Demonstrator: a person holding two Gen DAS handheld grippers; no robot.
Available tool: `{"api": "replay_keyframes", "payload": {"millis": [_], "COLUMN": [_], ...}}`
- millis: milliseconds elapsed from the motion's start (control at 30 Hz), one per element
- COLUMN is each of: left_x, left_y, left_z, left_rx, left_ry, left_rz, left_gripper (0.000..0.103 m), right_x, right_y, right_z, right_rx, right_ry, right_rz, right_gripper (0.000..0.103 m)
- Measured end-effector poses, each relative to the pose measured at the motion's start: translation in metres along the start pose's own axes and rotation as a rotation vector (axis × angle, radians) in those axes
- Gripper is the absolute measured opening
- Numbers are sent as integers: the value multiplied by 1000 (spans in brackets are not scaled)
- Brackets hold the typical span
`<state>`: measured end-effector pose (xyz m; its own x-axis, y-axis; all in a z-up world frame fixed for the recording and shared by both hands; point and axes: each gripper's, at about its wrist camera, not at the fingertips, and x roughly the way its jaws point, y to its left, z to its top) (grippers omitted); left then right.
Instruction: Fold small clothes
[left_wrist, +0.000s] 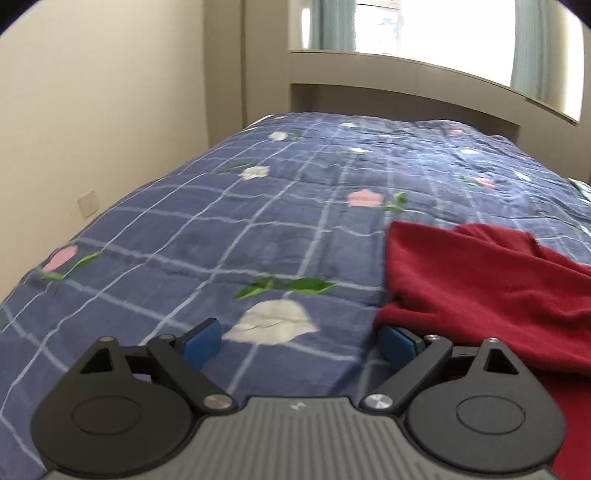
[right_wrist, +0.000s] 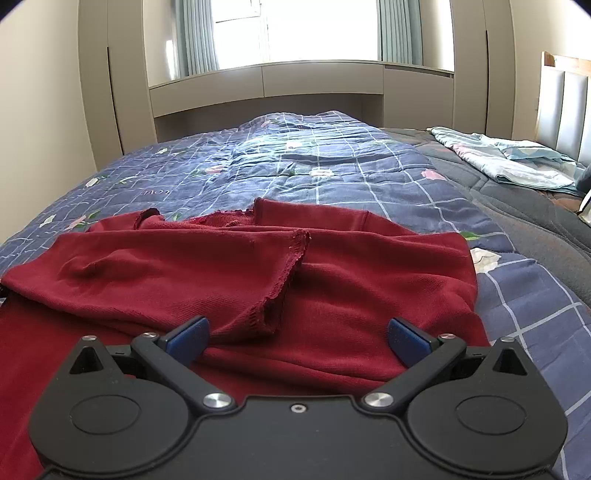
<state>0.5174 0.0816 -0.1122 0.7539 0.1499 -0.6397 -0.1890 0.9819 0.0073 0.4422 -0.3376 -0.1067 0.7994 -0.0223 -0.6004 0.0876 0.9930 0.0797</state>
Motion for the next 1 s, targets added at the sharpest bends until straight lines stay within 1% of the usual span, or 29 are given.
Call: {"api": "replay_keyframes", "payload": {"millis": [33, 67, 167, 200, 267, 300, 367, 400, 467, 500, 533, 600, 633, 700, 767, 833, 933, 1000], "left_x": [2, 4, -3, -7, -15, -19, -24, -23, -19, -15, -8, 7, 13, 10, 5, -4, -28, -48], "left_y": [4, 9, 22, 24, 23, 23, 18, 14, 4, 0, -4, -13, -15, -15, -15, -13, -9, -7], "left_z": [-1, -1, 1, 2, 3, 4, 8, 10, 16, 16, 17, 18, 16, 13, 14, 15, 18, 19], "left_rx": [-11, -23, -82, -84, -87, -92, -89, -81, -51, -41, -32, -7, 6, 7, 14, 4, -7, -2], "left_ry": [11, 25, 30, 24, 0, -19, -47, -53, -47, -43, -21, 63, 92, 73, 77, 84, 89, 89], "left_rz": [34, 40, -41, -59, -80, -106, -160, -169, -172, -175, -154, -88, -80, -72, -70, -69, -75, -74], "left_gripper": [87, 87, 87, 88, 94, 96, 96, 97, 97, 98, 98, 100, 101, 102, 102, 102, 103, 103], "right_x": [0, 0, 0, -1, -2, -3, -8, -11, -11, -9, -5, 6, 10, 8, 2, -11, -43, -68], "right_y": [0, 0, 0, 0, 0, 0, -2, -2, -2, 0, 2, 7, 8, 7, 5, 2, -4, -4], "right_z": [0, 0, 0, 0, 0, 0, 3, 5, 10, 13, 14, 14, 13, 11, 11, 10, 7, 4], "right_rx": [0, 0, -1, 0, 3, 5, 29, 44, 60, 56, 46, 13, 0, 12, 19, 27, 31, 32], "right_ry": [0, 0, -1, -2, -12, -17, -47, -67, -85, -79, -64, -12, 13, 5, 0, -12, -48, -74], "right_rz": [-1, 0, -1, 0, 1, 2, 17, 30, 51, 51, 39, -33, -62, -54, -46, -21, 48, 78], "right_gripper": [103, 103, 103, 103, 103, 103, 102, 102, 103, 103, 103, 102, 102, 102, 102, 102, 103, 103]}}
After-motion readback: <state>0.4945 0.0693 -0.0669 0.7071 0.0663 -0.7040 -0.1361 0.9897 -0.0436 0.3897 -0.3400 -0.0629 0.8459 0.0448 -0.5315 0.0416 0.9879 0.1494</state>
